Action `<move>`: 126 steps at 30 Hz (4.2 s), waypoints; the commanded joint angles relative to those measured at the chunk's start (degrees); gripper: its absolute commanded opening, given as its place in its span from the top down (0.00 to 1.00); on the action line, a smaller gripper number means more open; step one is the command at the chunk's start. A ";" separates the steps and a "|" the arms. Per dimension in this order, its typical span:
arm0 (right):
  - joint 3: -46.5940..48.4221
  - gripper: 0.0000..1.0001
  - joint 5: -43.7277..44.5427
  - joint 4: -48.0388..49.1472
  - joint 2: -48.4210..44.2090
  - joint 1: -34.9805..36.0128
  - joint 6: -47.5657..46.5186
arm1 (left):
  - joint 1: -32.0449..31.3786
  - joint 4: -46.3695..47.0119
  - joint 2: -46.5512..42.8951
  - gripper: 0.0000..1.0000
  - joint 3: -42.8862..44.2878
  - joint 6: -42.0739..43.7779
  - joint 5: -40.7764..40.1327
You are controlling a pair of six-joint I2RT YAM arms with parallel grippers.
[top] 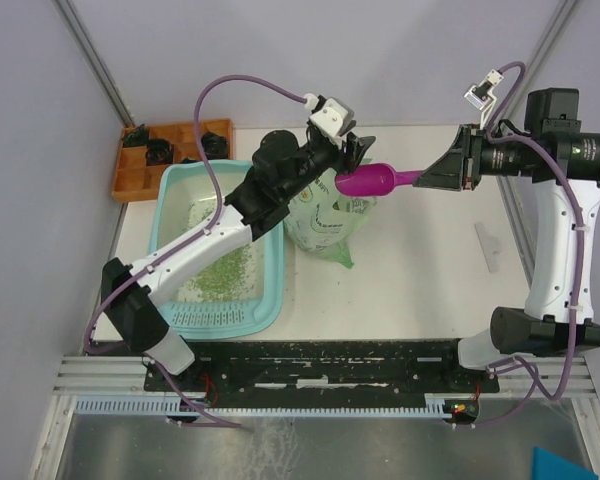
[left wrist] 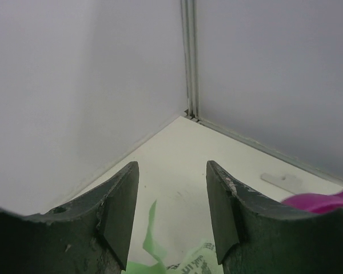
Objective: Fill the litter box with clean litter
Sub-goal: 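Scoop the cat litter from the cat litter bag.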
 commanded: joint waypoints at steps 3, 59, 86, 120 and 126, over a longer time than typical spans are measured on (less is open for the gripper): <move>-1.75 0.98 0.67 9.92 -0.82 -0.04 6.10 | -2.29 0.40 -3.16 0.43 -2.03 -0.85 -0.06; 4.93 0.98 17.32 -13.18 13.25 4.12 -10.77 | 26.28 -12.54 7.14 0.36 2.86 -0.31 50.55; 4.99 0.98 18.95 -13.30 13.80 4.09 -10.67 | 26.29 -26.47 3.04 0.91 -0.50 8.05 46.85; 22.78 0.98 42.91 -2.46 29.35 27.45 -3.51 | 26.18 -16.03 -7.38 0.97 -6.67 2.62 36.14; 19.98 0.98 56.55 2.89 29.58 33.46 -4.22 | 25.30 -12.28 -5.14 0.97 -4.44 -0.43 36.04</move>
